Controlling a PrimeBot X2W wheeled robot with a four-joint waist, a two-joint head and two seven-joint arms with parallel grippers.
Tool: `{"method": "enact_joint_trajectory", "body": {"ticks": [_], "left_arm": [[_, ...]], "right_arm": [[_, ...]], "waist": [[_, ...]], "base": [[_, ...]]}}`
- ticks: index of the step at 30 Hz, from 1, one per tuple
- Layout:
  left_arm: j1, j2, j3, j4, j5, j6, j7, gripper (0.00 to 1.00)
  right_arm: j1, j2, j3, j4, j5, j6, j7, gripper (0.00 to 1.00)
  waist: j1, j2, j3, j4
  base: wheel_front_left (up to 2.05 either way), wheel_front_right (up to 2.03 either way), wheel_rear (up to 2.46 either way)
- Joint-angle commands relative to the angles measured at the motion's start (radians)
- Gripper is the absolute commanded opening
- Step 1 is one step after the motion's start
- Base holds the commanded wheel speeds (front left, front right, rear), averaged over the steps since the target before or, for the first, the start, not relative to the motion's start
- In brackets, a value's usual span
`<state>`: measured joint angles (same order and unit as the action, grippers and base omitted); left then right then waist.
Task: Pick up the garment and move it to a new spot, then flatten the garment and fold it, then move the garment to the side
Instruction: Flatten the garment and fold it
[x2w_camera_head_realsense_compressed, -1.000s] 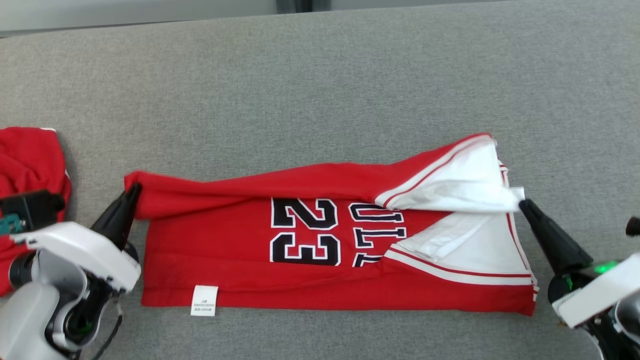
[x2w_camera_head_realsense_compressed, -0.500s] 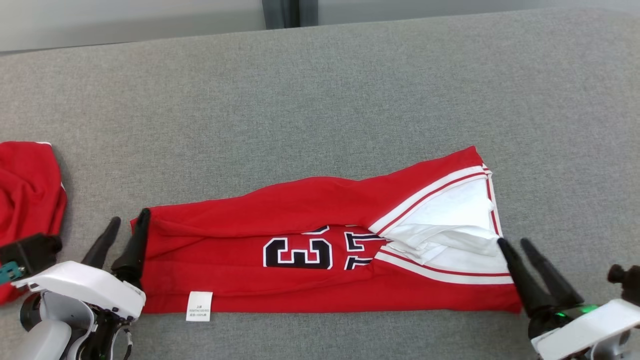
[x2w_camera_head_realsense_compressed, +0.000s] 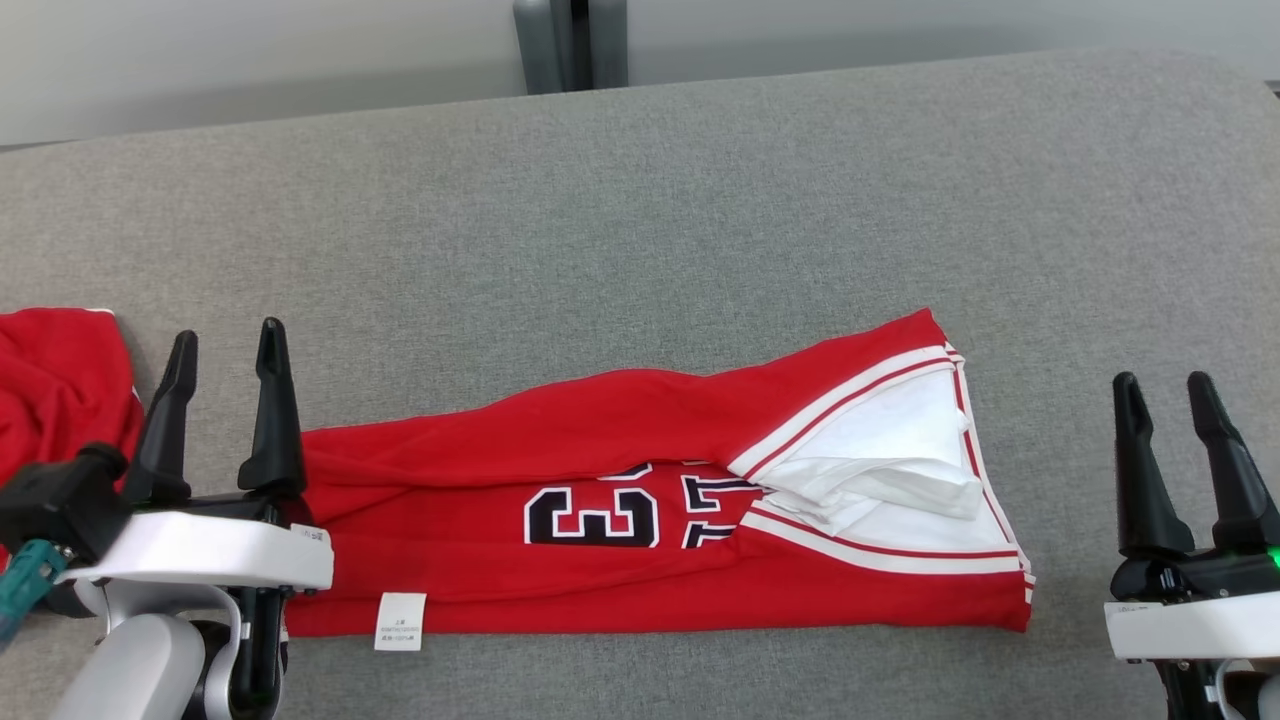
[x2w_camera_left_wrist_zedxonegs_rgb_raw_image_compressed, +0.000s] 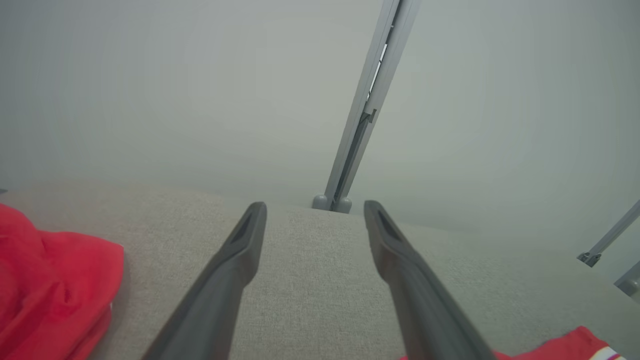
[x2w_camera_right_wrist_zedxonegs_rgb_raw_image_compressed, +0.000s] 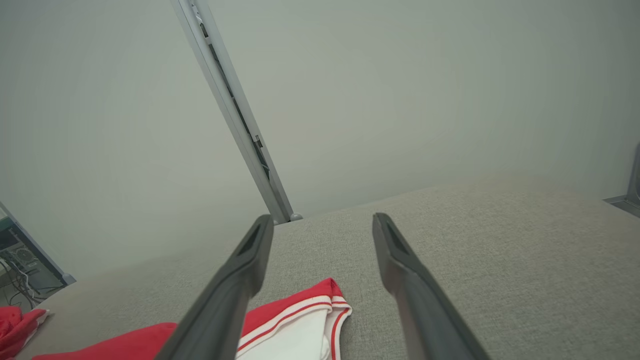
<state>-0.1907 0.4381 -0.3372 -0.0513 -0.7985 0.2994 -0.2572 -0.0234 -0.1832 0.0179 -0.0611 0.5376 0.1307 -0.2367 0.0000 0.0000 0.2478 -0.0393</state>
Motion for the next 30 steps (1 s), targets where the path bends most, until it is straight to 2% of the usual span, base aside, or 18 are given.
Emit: {"method": "enact_joint_trajectory", "body": {"ticks": [1, 4, 7, 15, 30], "left_arm": [[0.021, 0.004, 0.008, -0.019, 0.057, 0.032, -0.006, 1.0], [0.036, 0.013, 0.007, -0.04, 0.16, 0.069, -0.007, 1.0], [0.073, 0.017, 0.003, -0.025, 0.215, 0.072, -0.006, 1.0], [0.11, 0.023, -0.023, 0.026, 0.235, 0.037, -0.006, 1.0], [0.059, 0.03, -0.049, 0.038, 0.252, 0.029, 0.009, 1.0]], "right_arm": [[-0.007, 0.026, -0.023, -0.009, -0.043, 0.0, 0.01, 1.0], [-0.007, 0.055, -0.044, -0.01, -0.1, 0.0, 0.021, 1.0], [-0.003, 0.071, -0.055, -0.007, -0.142, 0.0, 0.035, 1.0], [0.008, 0.075, -0.047, 0.026, -0.232, 0.0, 0.08, 1.0], [0.003, 0.074, -0.062, 0.03, -0.284, 0.0, 0.113, 1.0]], "waist": [[0.0, 0.0, -0.009, 0.007], [0.0, 0.0, -0.018, 0.015], [0.0, 0.0, -0.029, 0.022], [0.0, 0.0, -0.043, 0.045], [0.0, 0.0, -0.037, 0.061]], "base": [[0.0, 0.0, 0.0], [0.0, 0.0, 0.0], [0.0, 0.0, 0.0], [0.0, 0.0, 0.0], [0.0, 0.0, 0.0]]}}
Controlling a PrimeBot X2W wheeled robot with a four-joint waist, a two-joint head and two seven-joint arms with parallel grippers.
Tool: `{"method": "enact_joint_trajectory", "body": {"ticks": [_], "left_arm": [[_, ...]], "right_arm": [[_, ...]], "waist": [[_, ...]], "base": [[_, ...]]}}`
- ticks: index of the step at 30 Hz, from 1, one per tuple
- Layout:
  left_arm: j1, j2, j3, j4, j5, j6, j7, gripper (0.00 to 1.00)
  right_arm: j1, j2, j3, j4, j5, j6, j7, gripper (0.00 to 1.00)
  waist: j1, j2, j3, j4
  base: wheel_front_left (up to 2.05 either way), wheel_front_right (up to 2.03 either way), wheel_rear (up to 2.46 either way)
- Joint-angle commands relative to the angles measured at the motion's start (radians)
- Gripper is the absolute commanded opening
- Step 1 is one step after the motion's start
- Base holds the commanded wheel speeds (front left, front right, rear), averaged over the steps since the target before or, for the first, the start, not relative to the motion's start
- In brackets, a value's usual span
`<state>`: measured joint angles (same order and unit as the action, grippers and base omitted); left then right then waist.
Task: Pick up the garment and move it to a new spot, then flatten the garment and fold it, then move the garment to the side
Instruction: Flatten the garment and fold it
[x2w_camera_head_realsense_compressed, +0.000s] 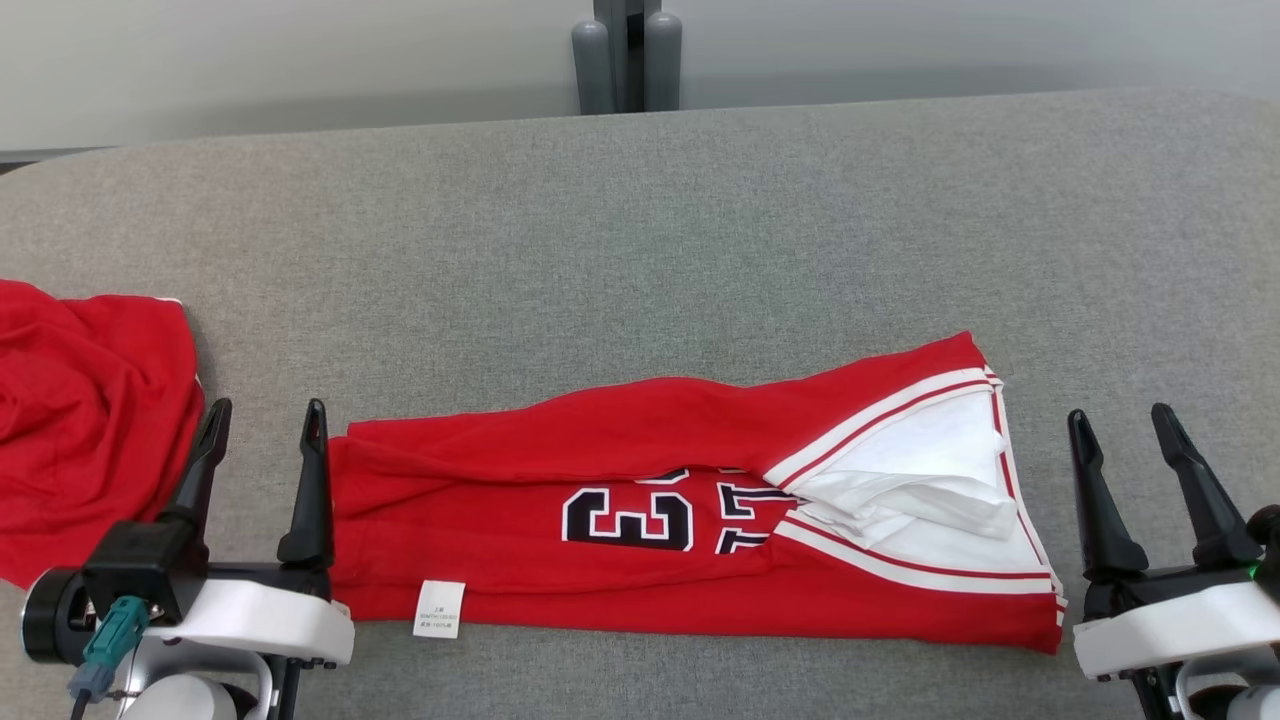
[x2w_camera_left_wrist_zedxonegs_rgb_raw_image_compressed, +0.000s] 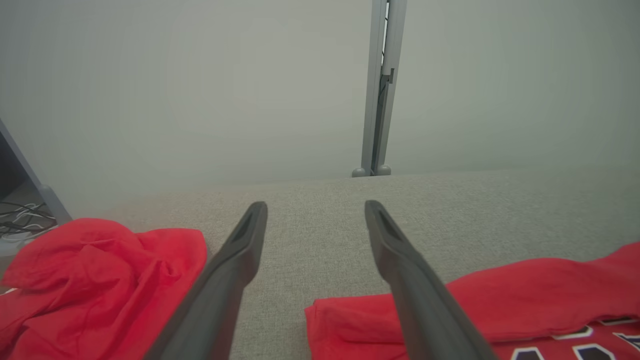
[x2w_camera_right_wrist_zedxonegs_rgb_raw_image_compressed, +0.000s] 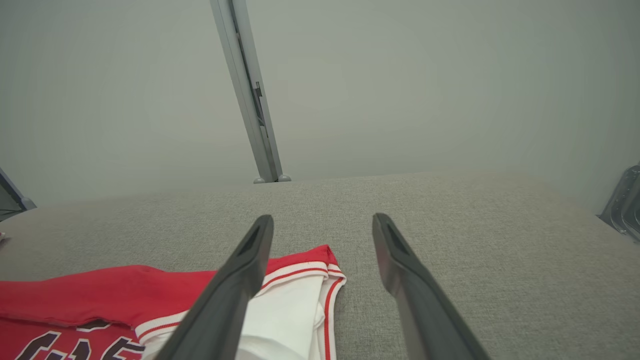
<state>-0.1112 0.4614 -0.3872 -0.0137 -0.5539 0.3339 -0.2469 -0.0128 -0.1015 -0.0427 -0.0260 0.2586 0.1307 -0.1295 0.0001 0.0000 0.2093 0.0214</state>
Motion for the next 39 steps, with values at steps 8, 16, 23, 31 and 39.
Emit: {"method": "enact_joint_trajectory", "body": {"ticks": [8, 16, 23, 31, 39], "left_arm": [[-0.055, -0.002, -0.028, -0.005, 0.021, -0.01, 0.018, 1.0], [-0.09, -0.016, -0.057, 0.005, 0.035, -0.017, 0.027, 1.0], [-0.103, -0.02, -0.062, 0.02, 0.027, -0.024, 0.026, 1.0], [-0.105, -0.017, -0.059, 0.027, 0.017, -0.026, 0.024, 1.0], [-0.104, -0.012, -0.055, 0.023, 0.016, -0.026, 0.02, 1.0]], "right_arm": [[-0.064, -0.027, 0.012, 0.116, -0.006, 0.0, 0.048, 1.0], [-0.138, -0.028, 0.078, 0.366, 0.037, 0.0, 0.014, 1.0], [-0.164, -0.005, 0.194, 0.508, 0.11, 0.001, 0.023, 1.0], [-0.166, -0.041, 0.297, 0.536, 0.219, 0.0, 0.001, 0.0], [-0.204, -0.122, 0.154, 0.522, 0.216, -0.003, -0.095, 0.0]], "waist": [[-0.0001, 0.0, 0.041, 0.008], [-0.0001, 0.0, 0.072, 0.021], [-0.0001, 0.0, 0.082, 0.015], [-0.0001, 0.0, 0.081, -0.001], [-0.0001, 0.0, 0.084, -0.023]], "base": [[0.0, 0.0, 0.0], [0.0, 0.0, 0.0], [0.0, 0.0, 0.0], [0.0, 0.0, 0.0], [0.0, 0.0, 0.0]]}}
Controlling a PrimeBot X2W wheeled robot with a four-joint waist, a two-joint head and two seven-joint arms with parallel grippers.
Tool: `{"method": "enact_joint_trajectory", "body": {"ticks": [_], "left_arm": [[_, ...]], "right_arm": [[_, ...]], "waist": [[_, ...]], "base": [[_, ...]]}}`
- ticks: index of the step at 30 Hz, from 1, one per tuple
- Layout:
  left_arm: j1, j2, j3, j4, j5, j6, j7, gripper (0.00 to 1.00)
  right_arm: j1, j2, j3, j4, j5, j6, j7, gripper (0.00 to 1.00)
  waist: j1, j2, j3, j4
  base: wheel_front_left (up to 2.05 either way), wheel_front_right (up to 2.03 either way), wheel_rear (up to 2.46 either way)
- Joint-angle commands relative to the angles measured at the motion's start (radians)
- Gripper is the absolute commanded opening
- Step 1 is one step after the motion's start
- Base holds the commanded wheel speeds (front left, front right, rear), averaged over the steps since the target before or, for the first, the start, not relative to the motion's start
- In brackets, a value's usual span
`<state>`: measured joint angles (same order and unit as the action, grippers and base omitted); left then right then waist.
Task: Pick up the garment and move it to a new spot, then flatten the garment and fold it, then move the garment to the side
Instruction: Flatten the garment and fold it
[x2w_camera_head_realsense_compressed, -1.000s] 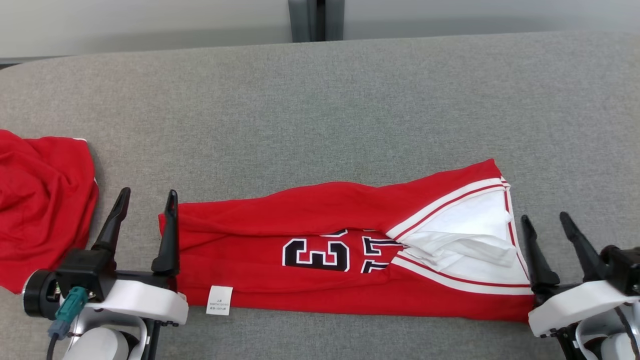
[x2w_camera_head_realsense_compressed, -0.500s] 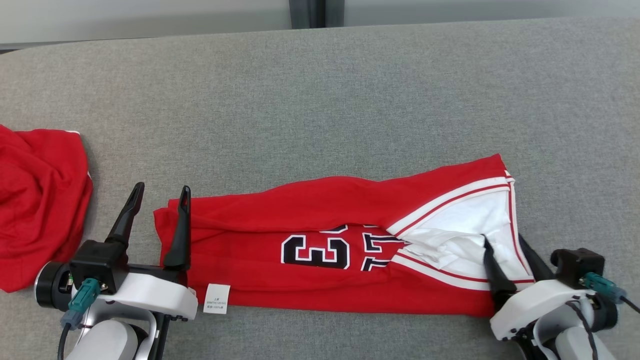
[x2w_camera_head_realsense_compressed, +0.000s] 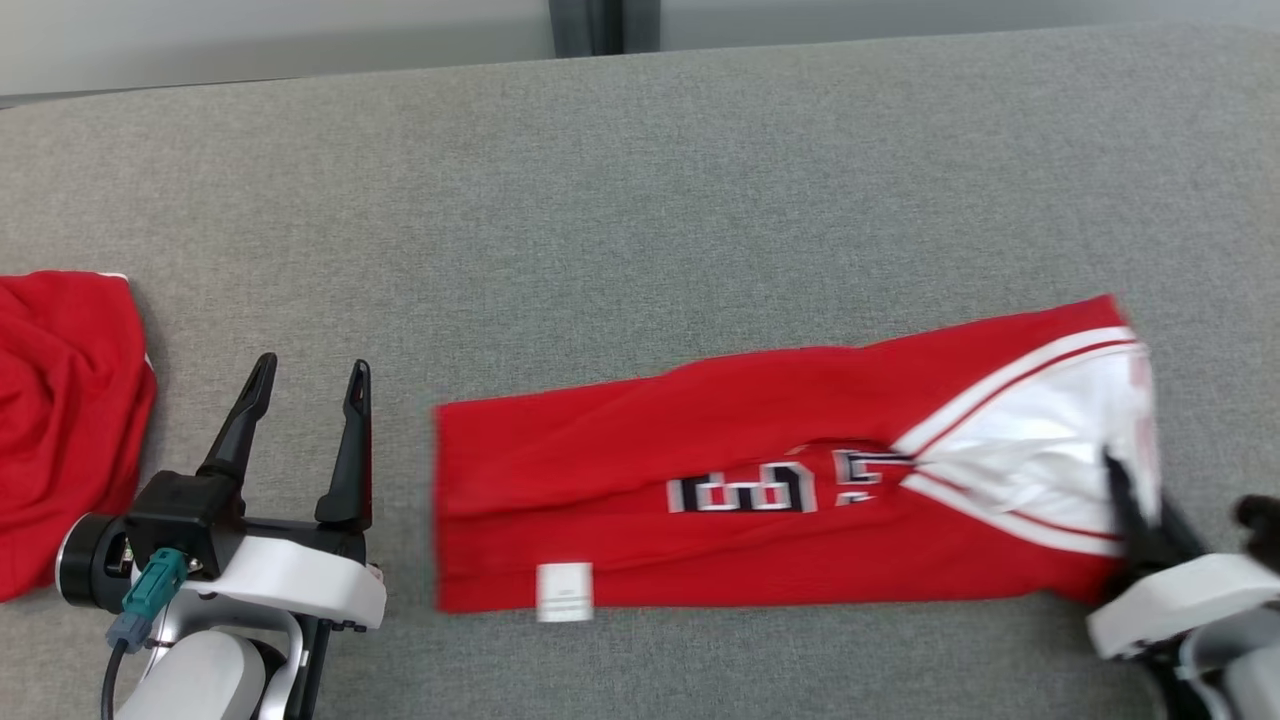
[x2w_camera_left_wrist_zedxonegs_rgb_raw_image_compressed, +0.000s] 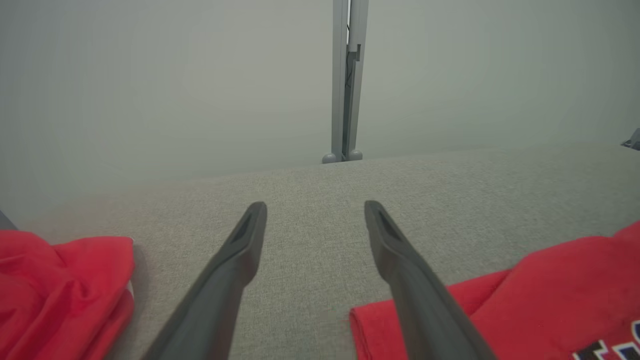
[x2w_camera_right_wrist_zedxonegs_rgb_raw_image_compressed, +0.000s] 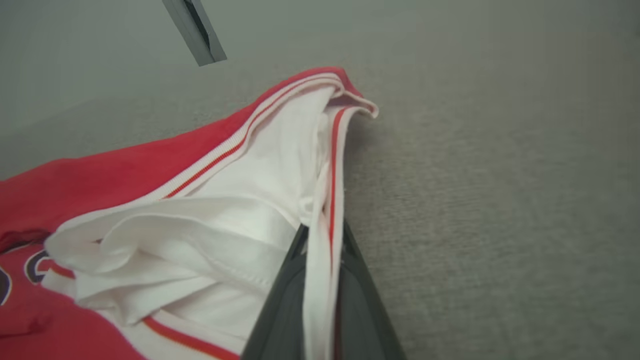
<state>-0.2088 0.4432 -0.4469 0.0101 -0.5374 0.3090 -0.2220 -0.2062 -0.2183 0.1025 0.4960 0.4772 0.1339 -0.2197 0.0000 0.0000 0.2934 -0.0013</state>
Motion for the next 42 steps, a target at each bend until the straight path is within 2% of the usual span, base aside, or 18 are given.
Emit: {"method": "enact_joint_trajectory", "body": {"ticks": [1, 5, 11, 15, 19, 22, 26, 32, 38, 40, 41, 42], "left_arm": [[-0.008, 0.007, 0.005, -0.001, -0.001, -0.001, -0.006, 1.0], [-0.011, 0.005, 0.001, 0.001, -0.003, -0.004, -0.006, 1.0], [-0.019, 0.001, -0.004, 0.011, -0.007, -0.009, -0.009, 1.0], [-0.017, -0.001, -0.004, 0.014, -0.01, -0.01, -0.011, 1.0], [-0.02, -0.003, -0.007, 0.019, -0.013, -0.015, -0.014, 1.0], [-0.027, -0.01, -0.013, 0.026, -0.015, -0.02, -0.016, 1.0], [-0.033, -0.019, -0.019, 0.037, -0.016, -0.026, -0.017, 1.0], [-0.052, -0.031, -0.031, 0.054, -0.009, -0.031, -0.02, 1.0], [-0.05, -0.041, -0.042, 0.068, -0.01, -0.033, -0.022, 1.0], [-0.049, -0.043, -0.044, 0.069, -0.009, -0.033, -0.022, 1.0], [-0.05, -0.045, -0.046, 0.07, -0.008, -0.033, -0.022, 1.0], [-0.051, -0.046, -0.047, 0.072, -0.008, -0.033, -0.022, 1.0]], "right_arm": [[-0.012, -0.019, -0.019, 0.0, -0.005, -0.006, -0.011, 0.0], [0.004, -0.081, -0.133, 0.009, -0.025, -0.005, -0.024, 0.0], [0.0, -0.085, -0.152, -0.041, -0.047, -0.003, 0.006, 0.0], [0.005, -0.049, -0.116, -0.172, -0.079, -0.003, 0.053, 0.0], [0.037, 0.004, -0.054, -0.374, -0.118, -0.003, 0.125, 0.0], [0.06, 0.061, 0.049, -0.559, -0.146, -0.003, 0.203, 0.0], [0.064, 0.105, 0.182, -0.637, -0.122, -0.003, 0.257, 0.0], [0.007, 0.15, 0.344, -0.543, -0.08, -0.003, 0.284, 0.0], [-0.065, 0.165, 0.423, -0.348, -0.036, -0.003, 0.234, 0.0], [-0.079, 0.164, 0.435, -0.322, -0.027, -0.003, 0.221, 0.0], [-0.089, 0.166, 0.455, -0.309, 0.006, -0.003, 0.205, 0.1], [-0.095, 0.166, 0.475, -0.295, 0.036, -0.003, 0.196, 0.64]], "waist": [[0.0, 0.0, 0.001, -0.003], [0.0, 0.0, -0.001, -0.009], [0.0, 0.0, -0.003, -0.022], [0.0, 0.0, -0.006, -0.033], [0.0, 0.0, -0.01, -0.036], [0.0, 0.0, -0.014, -0.032], [0.0, 0.0, -0.016, -0.021], [0.0, 0.0, -0.015, 0.001], [0.0, 0.0, -0.015, 0.027], [0.0, 0.0, -0.015, 0.03], [0.0, 0.0, -0.014, 0.033], [0.0, 0.0, -0.014, 0.035]], "base": [[0.0, 0.0, 0.0], [0.0, 0.0, 0.0], [0.0, 0.0, 0.0], [0.0, 0.0, 0.0], [0.0, 0.0, 0.0], [0.0, 0.0, 0.0], [0.0, 0.0, 0.0], [0.0, 0.0, 0.0], [0.0, 0.0, 0.0], [0.0, 0.0, 0.0], [0.0, 0.0, 0.0], [0.0, 0.0, 0.0]]}}
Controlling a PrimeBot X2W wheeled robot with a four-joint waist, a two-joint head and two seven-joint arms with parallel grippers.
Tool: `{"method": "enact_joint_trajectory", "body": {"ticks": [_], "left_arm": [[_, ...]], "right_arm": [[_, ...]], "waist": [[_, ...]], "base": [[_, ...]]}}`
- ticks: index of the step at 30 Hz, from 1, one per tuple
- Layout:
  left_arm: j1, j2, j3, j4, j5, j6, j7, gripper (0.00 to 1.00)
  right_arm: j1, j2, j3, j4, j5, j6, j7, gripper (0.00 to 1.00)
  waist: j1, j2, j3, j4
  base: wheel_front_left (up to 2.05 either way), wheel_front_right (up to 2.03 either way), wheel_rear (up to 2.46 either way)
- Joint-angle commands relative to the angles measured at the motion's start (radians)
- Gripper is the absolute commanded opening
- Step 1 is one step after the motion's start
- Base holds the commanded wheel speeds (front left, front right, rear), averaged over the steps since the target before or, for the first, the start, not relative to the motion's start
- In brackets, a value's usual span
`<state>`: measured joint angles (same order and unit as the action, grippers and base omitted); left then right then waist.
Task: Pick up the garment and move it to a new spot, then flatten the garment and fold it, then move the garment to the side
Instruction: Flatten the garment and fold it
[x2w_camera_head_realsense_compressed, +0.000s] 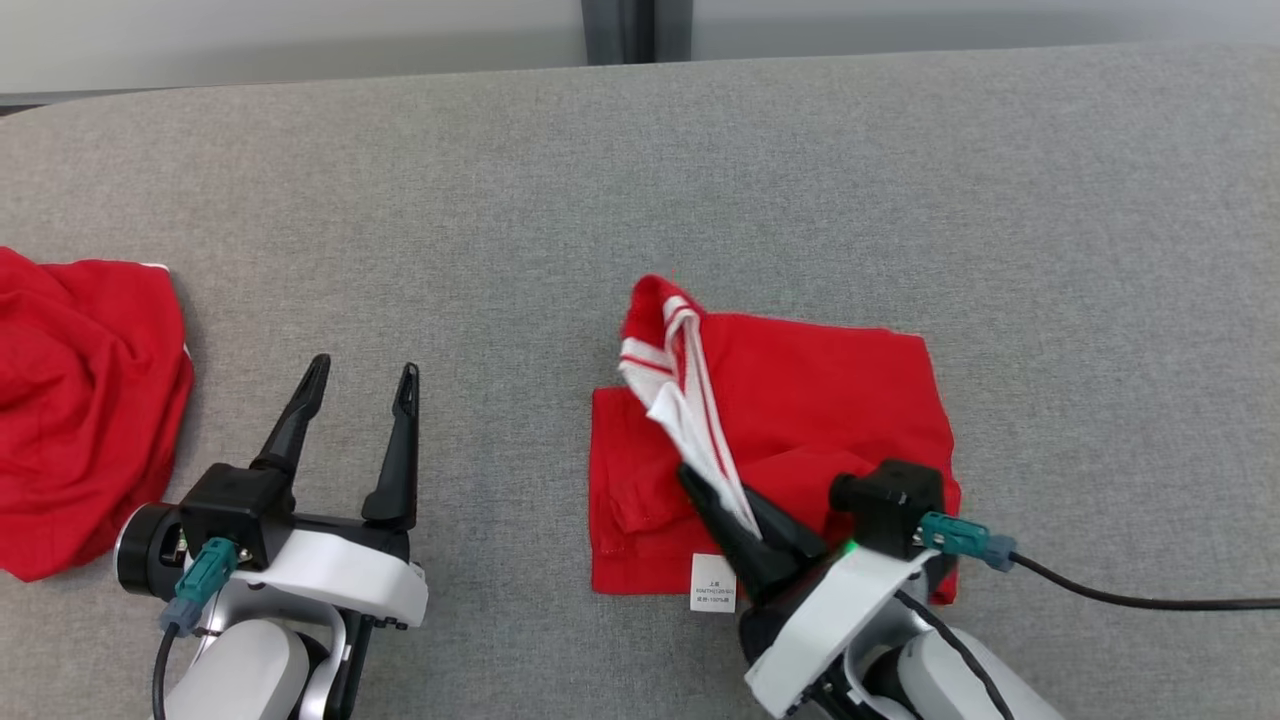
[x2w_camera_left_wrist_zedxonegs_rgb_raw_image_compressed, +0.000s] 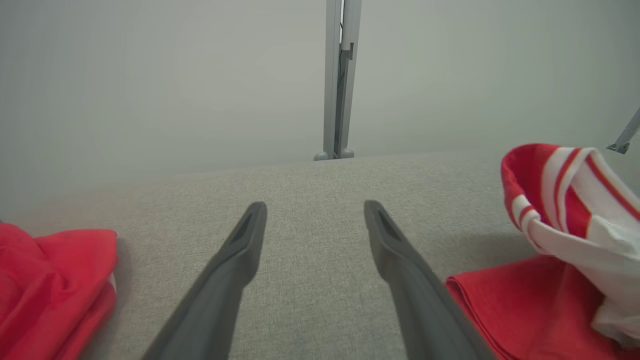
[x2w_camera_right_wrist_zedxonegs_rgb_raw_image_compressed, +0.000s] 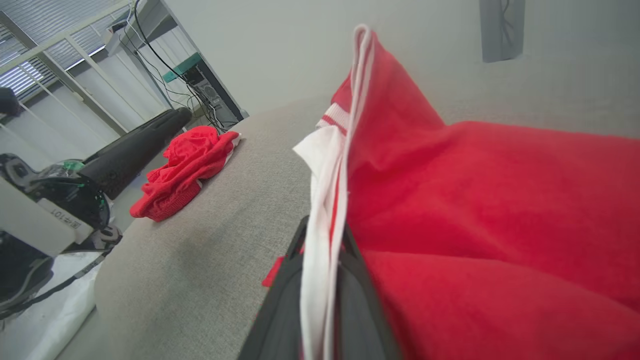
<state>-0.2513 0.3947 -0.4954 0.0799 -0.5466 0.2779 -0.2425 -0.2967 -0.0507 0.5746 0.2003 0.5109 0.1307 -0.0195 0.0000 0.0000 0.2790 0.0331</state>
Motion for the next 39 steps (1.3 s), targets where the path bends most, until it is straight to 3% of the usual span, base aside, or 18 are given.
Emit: {"method": "enact_joint_trajectory", "body": {"ticks": [1, 7, 11, 17, 25, 31, 39], "left_arm": [[-0.01, 0.002, 0.001, 0.005, 0.002, -0.002, -0.002, 1.0], [-0.019, 0.002, -0.005, 0.015, 0.016, 0.017, 0.002, 1.0], [-0.016, 0.002, -0.002, 0.017, 0.017, 0.027, 0.0, 1.0], [-0.002, 0.006, 0.014, 0.005, 0.007, 0.036, -0.005, 1.0], [0.008, 0.007, 0.027, -0.031, 0.009, 0.044, -0.012, 1.0], [0.024, 0.003, 0.04, -0.052, 0.001, 0.051, -0.015, 1.0], [0.076, 0.009, 0.057, -0.09, -0.007, 0.068, -0.016, 1.0]], "right_arm": [[-0.016, -0.001, 0.018, 0.003, 0.031, 0.0, -0.021, 1.0], [-0.058, -0.003, 0.098, -0.027, 0.173, 0.0, -0.082, 1.0], [-0.06, -0.004, 0.079, -0.13, 0.206, 0.0, -0.125, 1.0], [0.002, -0.035, -0.144, -0.269, 0.092, 0.0, -0.156, 1.0], [0.1, -0.079, -0.45, -0.374, -0.115, 0.0, -0.096, 1.0], [0.193, -0.127, -0.561, -0.358, -0.276, 0.0, -0.088, 1.0], [0.276, -0.09, -0.614, -0.3, -0.315, 0.0, -0.118, 1.0]], "waist": [[0.0, 0.0, 0.001, 0.002], [0.0, 0.0, 0.006, 0.0], [0.0, 0.0, 0.003, -0.009], [0.0, 0.0, -0.004, -0.027], [0.0, 0.0, -0.019, -0.039], [0.0, 0.0, -0.035, -0.038], [0.0, 0.0, -0.053, -0.038]], "base": [[0.0, 0.0, 0.0], [0.0, 0.0, 0.0], [0.0, 0.0, 0.0], [0.0, 0.0, 0.0], [0.0, 0.0, 0.0], [0.0, 0.0, 0.0], [0.0, 0.0, 0.0]]}}
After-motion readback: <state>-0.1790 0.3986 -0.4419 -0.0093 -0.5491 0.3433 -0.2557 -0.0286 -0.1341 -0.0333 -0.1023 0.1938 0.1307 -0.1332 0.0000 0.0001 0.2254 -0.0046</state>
